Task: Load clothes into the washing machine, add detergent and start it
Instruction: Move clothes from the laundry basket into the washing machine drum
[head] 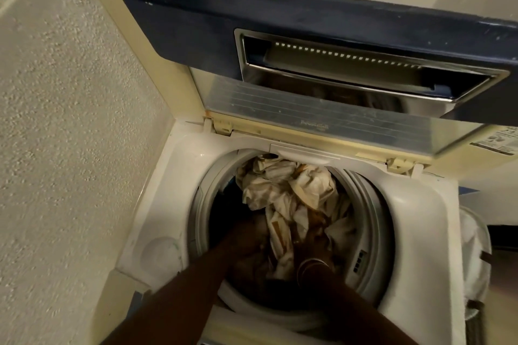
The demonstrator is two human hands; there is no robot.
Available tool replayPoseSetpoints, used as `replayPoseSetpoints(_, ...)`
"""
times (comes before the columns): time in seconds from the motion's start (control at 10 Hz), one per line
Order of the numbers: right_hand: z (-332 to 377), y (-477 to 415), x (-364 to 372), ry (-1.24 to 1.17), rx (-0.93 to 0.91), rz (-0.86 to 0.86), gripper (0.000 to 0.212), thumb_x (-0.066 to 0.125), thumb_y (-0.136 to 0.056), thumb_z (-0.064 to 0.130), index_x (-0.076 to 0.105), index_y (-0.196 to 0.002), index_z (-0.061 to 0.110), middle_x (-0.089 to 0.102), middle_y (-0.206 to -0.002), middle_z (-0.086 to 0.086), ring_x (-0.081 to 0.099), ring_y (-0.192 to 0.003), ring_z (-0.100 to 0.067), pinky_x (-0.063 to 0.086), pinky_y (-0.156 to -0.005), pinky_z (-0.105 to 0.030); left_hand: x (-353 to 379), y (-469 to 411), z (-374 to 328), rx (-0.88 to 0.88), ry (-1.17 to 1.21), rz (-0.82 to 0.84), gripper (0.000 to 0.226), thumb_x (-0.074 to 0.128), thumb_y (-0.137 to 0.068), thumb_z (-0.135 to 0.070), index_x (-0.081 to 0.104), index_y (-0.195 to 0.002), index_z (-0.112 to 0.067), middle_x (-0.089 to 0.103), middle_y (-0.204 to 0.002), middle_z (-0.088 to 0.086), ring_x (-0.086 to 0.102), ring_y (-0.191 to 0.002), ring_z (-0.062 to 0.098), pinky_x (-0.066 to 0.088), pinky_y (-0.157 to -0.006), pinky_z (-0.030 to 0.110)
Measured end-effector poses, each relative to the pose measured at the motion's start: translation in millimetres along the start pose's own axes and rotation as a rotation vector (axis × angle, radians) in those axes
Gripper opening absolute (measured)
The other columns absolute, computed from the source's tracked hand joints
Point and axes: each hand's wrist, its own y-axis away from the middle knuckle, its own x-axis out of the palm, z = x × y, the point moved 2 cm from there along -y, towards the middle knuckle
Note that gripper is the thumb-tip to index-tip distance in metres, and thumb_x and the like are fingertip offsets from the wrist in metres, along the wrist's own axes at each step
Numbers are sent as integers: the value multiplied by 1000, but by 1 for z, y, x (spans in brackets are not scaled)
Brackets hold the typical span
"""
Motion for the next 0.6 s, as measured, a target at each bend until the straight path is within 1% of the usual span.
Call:
replayPoseSetpoints(0.1,-3,-19,-19,-135,47,607,44,41,-101,25,48,-141,10,45,-144,-22,49,-126,-43,45,-102,-53,-37,-12,0,-34,-339,128,52,58,-98,-33,45,-145,-13,46,-146,5,46,-134,22,38,-96,21)
replayPoseSetpoints(0.2,-15,-66,-31,-269,-166,469,51,53,-98,35,44,-145,16,43,-150,-10,38,-141,-29,25,-118,-37,-92,-26,-15,-236,-313,-21,51,52,-98,-41,52,-139,-12,54,-141,13,53,-128,28,40,-101,31)
replayPoseSetpoints(0.3,-31,-95,-48,-440,-153,460,45,54,-98,32,48,-142,22,45,-148,-6,36,-143,-27,20,-120,-34,-117,-23,-28,-263,-247,-285,48,48,-100,-33,46,-142,-10,55,-139,15,54,-125,30,42,-101,35)
replayPoseSetpoints(0.4,-55,-84,-38,-534,4,326,40,52,-95,37,57,-132,21,54,-142,-8,48,-135,-26,29,-118,-36,-79,0,-33,-132,-26,-420,71,49,-97,-42,18,-156,-19,30,-158,15,30,-145,35,29,-115,41)
replayPoseSetpoints(0.5,-39,-61,-28,-542,30,500,35,42,-105,21,53,-130,0,58,-134,-22,56,-126,-25,24,-118,-35,-50,7,-21,-55,-190,-325,90,45,-87,-64,2,-157,-28,1,-165,10,0,-152,36,15,-122,48)
replayPoseSetpoints(0.6,-12,-40,-18,-351,-15,609,47,40,-106,24,37,-144,-3,39,-149,-26,42,-136,-36,28,-115,-40,-29,18,-9,-140,-445,-88,93,55,-90,-54,-4,-157,-27,-2,-165,13,8,-149,42,28,-117,52)
